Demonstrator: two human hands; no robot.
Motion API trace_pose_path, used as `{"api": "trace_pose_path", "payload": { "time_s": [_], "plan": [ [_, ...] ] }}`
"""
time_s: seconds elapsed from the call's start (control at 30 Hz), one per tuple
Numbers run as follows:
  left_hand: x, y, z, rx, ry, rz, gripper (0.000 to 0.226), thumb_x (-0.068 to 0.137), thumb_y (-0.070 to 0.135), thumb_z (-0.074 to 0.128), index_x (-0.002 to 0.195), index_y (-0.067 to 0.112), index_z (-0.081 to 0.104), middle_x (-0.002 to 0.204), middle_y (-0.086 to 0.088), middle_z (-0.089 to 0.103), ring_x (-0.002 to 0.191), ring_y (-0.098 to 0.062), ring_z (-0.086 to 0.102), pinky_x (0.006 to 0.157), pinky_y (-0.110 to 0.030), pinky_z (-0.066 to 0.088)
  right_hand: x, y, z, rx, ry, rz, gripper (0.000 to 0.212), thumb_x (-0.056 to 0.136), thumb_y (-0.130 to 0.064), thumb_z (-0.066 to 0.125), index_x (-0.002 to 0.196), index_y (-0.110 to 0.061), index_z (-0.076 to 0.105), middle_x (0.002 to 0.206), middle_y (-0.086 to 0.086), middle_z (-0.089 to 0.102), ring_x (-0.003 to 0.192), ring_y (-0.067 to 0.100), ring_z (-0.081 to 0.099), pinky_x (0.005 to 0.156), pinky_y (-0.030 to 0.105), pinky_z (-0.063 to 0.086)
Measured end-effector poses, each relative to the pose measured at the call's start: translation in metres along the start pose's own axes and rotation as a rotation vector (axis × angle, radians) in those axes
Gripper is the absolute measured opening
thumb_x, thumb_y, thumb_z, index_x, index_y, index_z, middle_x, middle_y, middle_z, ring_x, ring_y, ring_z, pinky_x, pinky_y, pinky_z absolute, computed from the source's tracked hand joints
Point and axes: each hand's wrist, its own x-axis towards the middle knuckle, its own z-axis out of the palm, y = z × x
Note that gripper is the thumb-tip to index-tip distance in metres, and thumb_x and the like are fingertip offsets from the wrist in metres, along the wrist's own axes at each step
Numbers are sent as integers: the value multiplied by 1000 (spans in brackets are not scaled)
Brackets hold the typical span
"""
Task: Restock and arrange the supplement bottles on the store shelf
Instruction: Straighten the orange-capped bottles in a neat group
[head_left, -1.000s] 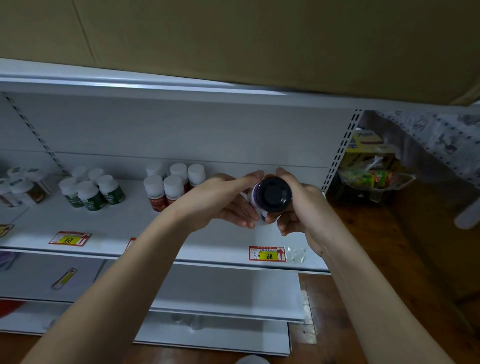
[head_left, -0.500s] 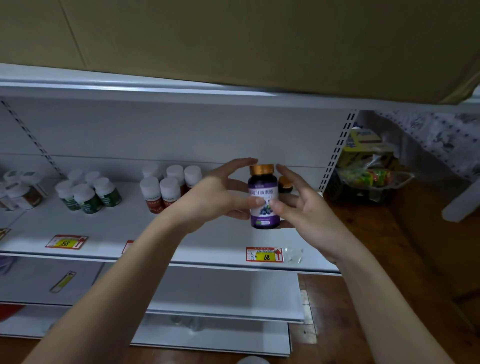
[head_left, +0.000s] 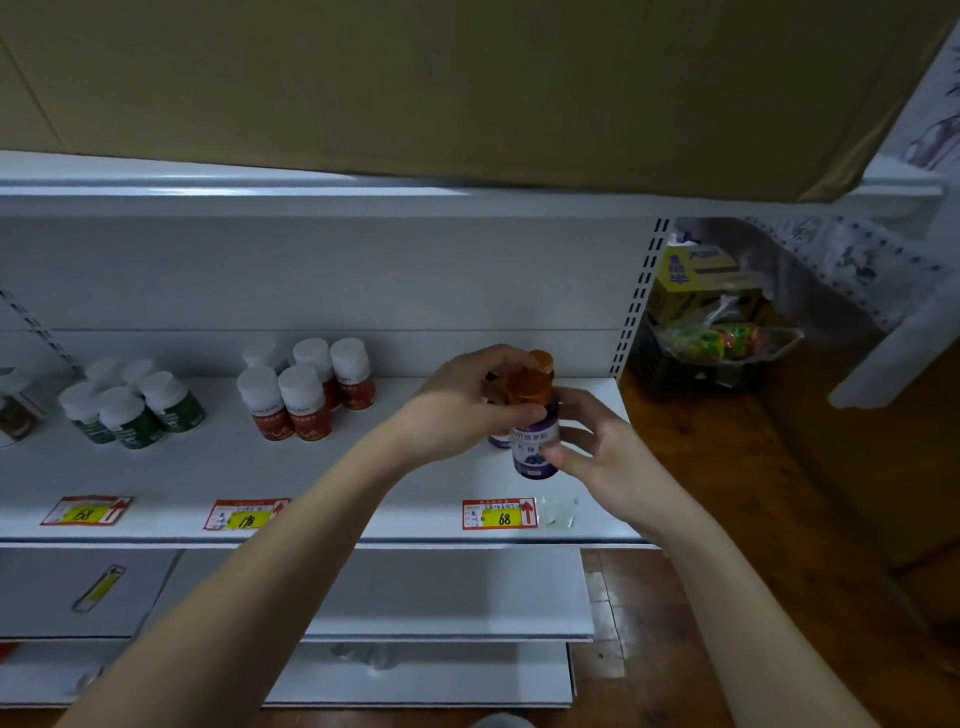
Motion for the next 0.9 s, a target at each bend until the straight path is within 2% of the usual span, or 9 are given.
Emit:
{"api": "trace_pose_path", "payload": {
  "time_s": [0.1, 0.23, 0.33, 0.43, 0.5, 0.63, 0.77, 0.83, 0.9],
  "plan": [
    [19, -15, 14, 177, -22, 18, 40, 85, 23, 77, 123, 27, 63, 115, 6, 63, 103, -13, 64, 91, -34, 55, 5, 20, -7, 25, -19, 45, 45, 96, -13, 64, 131, -38, 48, 123, -23, 58, 119, 2, 55, 106, 30, 45],
    [45, -27, 29, 378, 16, 42, 44, 85, 25, 76, 126, 25, 62, 119, 2, 63, 107, -16, 58, 94, -26, 47, 13, 59, -17, 21, 35, 101, 43, 98, -32, 60, 139, -32, 49, 142, -16, 52, 134, 6, 46, 109, 26, 37],
    [65, -36, 36, 465, 79, 67, 45, 85, 25, 76, 127, 21, 63, 121, 2, 66, 110, -17, 58, 95, -29, 46, 22, 94, -14, -211, 117, 178, 51, 102, -38, 51, 150, -27, 38, 156, -10, 34, 146, 11, 28, 113, 26, 24],
    [82, -47, 45, 615, 95, 52, 42, 87, 31, 73, 126, 20, 61, 117, -2, 68, 107, -21, 60, 86, -24, 39, 28, 130, -3, -577, 46, 158, 55, 105, -40, 39, 155, -22, 26, 165, -2, 17, 153, 17, 8, 122, 34, 3],
    [89, -54, 52, 693, 91, 35, 43, 88, 33, 72, 127, 20, 59, 117, -5, 67, 106, -23, 60, 84, -25, 40, 30, 145, 3, -729, 54, 105, 54, 105, -37, 35, 156, -20, 24, 166, 0, 13, 154, 20, 3, 122, 35, -4],
    [94, -64, 62, 803, 73, -49, 49, 89, 36, 70, 134, 25, 53, 118, -9, 58, 106, -28, 57, 94, -36, 43, 28, 147, 4, -780, 86, 68, 54, 106, -37, 31, 156, -20, 23, 166, 0, 12, 154, 20, 2, 122, 35, -6],
    [95, -67, 67, 827, 96, -50, 42, 94, 33, 64, 133, 23, 52, 111, -8, 59, 99, -27, 61, 91, -37, 48, 30, 146, 4, -787, 60, 90, 55, 105, -37, 32, 156, -19, 22, 167, 0, 11, 154, 20, 2, 122, 35, -5],
    [95, -65, 67, 844, 91, -27, 37, 94, 31, 63, 128, 21, 53, 107, -8, 61, 97, -27, 62, 88, -38, 52, 34, 138, 0, -778, 22, 130, 55, 105, -35, 37, 155, -18, 24, 166, 2, 13, 154, 22, 4, 123, 37, -1],
    [92, -61, 67, 861, 96, -8, 34, 93, 30, 63, 124, 19, 54, 106, -7, 62, 97, -26, 60, 87, -38, 52, 37, 126, -4, -767, -27, 165, 51, 103, -31, 42, 150, -14, 32, 162, 5, 23, 151, 26, 16, 123, 41, 10]
  ]
}}
